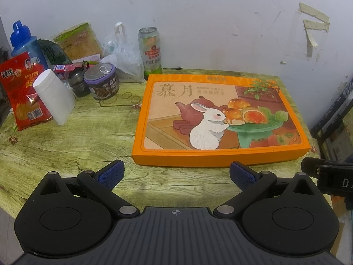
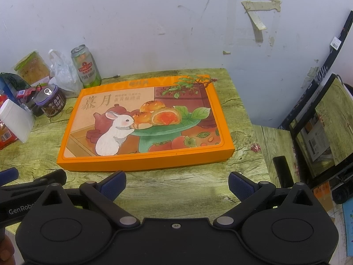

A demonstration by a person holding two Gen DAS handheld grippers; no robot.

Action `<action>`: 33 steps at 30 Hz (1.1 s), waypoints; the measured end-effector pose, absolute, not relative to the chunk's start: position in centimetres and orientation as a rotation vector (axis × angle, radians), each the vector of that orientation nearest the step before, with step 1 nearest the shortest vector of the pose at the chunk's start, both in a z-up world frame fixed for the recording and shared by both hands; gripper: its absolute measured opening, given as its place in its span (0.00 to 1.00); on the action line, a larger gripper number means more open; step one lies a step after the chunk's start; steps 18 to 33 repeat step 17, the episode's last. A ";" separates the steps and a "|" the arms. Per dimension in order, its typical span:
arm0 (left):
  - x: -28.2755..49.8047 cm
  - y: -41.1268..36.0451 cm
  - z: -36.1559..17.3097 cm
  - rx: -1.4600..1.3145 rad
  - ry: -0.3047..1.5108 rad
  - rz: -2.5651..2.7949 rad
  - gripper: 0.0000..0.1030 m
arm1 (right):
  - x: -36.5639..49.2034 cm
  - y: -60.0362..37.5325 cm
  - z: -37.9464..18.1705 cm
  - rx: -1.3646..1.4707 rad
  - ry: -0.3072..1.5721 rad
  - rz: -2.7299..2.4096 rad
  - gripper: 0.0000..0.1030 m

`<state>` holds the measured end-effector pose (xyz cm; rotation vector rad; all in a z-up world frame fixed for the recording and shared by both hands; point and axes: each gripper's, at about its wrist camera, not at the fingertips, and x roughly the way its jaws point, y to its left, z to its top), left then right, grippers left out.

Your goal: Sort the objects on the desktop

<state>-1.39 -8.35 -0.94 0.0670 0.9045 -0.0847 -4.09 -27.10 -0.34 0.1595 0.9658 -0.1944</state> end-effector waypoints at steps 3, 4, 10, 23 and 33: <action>-1.4 -8.3 -0.9 0.066 0.903 -0.084 1.00 | -4.1 -27.1 -0.4 0.158 0.966 -0.194 0.97; -1.4 -8.3 -0.9 0.067 0.903 -0.085 1.00 | -4.0 -27.1 -0.4 0.159 0.965 -0.194 0.97; -1.4 -8.3 -0.9 0.065 0.903 -0.082 1.00 | -4.0 -27.0 -0.4 0.158 0.965 -0.195 0.97; -1.3 -8.3 -1.0 0.065 0.904 -0.083 1.00 | -3.9 -27.0 -0.4 0.158 0.964 -0.197 0.97; -1.3 -8.3 -1.0 0.065 0.904 -0.083 1.00 | -3.9 -27.0 -0.4 0.158 0.964 -0.197 0.97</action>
